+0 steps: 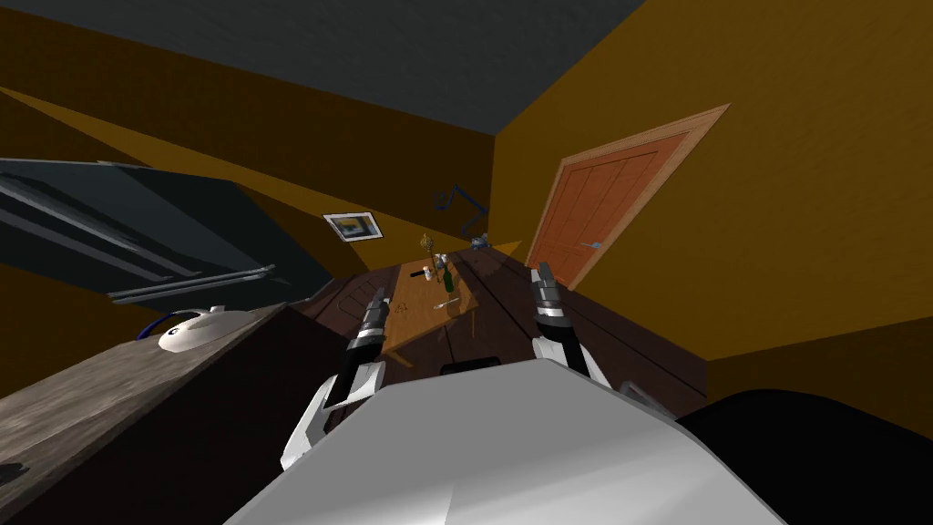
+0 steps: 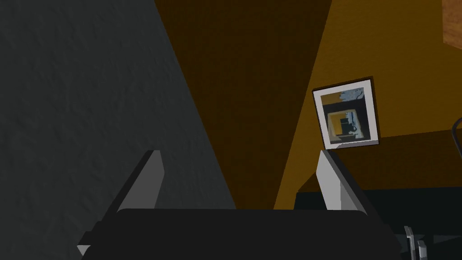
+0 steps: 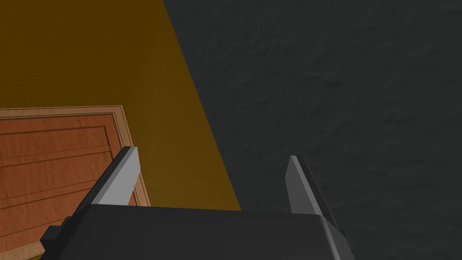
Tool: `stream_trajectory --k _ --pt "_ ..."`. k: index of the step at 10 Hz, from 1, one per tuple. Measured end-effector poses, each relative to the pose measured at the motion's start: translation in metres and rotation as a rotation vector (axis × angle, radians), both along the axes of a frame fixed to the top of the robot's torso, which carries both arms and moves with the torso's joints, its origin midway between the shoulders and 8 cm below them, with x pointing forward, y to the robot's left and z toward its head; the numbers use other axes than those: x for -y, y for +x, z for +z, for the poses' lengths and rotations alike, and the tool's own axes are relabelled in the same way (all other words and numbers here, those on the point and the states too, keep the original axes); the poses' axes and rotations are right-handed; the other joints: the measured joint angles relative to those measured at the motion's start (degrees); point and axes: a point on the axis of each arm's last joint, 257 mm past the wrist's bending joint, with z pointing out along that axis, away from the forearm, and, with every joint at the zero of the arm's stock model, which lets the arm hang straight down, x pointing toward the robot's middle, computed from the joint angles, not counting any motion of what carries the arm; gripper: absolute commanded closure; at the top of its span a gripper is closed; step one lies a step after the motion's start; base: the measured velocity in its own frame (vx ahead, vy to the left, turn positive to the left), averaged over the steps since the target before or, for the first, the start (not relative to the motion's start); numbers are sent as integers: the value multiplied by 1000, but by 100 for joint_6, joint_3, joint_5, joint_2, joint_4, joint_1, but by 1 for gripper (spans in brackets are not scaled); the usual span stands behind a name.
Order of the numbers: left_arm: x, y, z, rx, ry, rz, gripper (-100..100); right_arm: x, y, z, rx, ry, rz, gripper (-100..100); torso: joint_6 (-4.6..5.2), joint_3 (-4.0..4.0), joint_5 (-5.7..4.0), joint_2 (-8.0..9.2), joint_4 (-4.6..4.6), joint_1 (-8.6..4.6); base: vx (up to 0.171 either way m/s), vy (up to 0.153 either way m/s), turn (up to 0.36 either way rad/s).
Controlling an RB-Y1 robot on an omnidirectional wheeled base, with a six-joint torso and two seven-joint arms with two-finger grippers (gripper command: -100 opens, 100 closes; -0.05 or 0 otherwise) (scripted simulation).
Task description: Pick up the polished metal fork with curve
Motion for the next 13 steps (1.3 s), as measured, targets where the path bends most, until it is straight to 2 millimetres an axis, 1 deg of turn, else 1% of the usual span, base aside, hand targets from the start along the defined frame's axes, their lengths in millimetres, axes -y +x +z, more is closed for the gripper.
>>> stream_trajectory --k 1,2,4,5,6,7,8,9,10,11,12,13 --pt "-17 -2 -11 -41 11 30 -100 0 0 0 0 0 0 0 0 -6 -2 -12 -2 -13 63 -171 -14" --pt "-25 0 -20 -67 13 47 -100 0 0 0 0 0 0 0 0 -6 -2 -10 -3 -6 47 -182 -50" --pt "-53 2 -38 -138 28 103 -100 0 0 0 0 0 0 0 1 -13 -6 -25 -5 -28 109 -211 -50" --pt "-64 2 -54 -173 27 124 -100 0 0 0 0 0 0 0 -1 -14 -3 -23 -6 -10 87 -185 -52" --pt "-81 6 -66 -206 31 151 -100 0 0 0 0 0 0 0 1 -13 -2 -22 -5 -10 53 -134 -21" --pt "-90 7 -72 -233 29 170 -100 0 0 0 0 0 0 0 -1 -6 -1 -9 -3 7 48 -143 -63" --pt "-103 1 -81 -274 28 199 -100 0 0 0 0 0 0 0 -1 -3 1 -4 -1 5 52 -129 -24" --pt "-115 0 -91 -302 26 218 -100 0 0 0 0 0 0 0 -1 -3 1 -4 -1 12 78 -174 -54" --pt "-132 -4 -100 -334 25 245 -100 0 0 0 0 0 0 0 -1 -6 -1 -10 -2 -1 82 -129 -12" --pt "-142 -6 -109 -359 21 263 -100 0 0 0 0 0 0 0 -1 -8 0 -13 -3 11 92 -117 -50" --pt "-159 -8 -121 -394 18 291 -100 0 0 0 0 0 0 0 0 -11 3 -18 -4 17 69 -107 -30" --pt "-167 -11 -130 -420 13 310 -100 0 0 0 0 0 0 0 -2 -7 3 -11 -3 20 86 -157 -61"
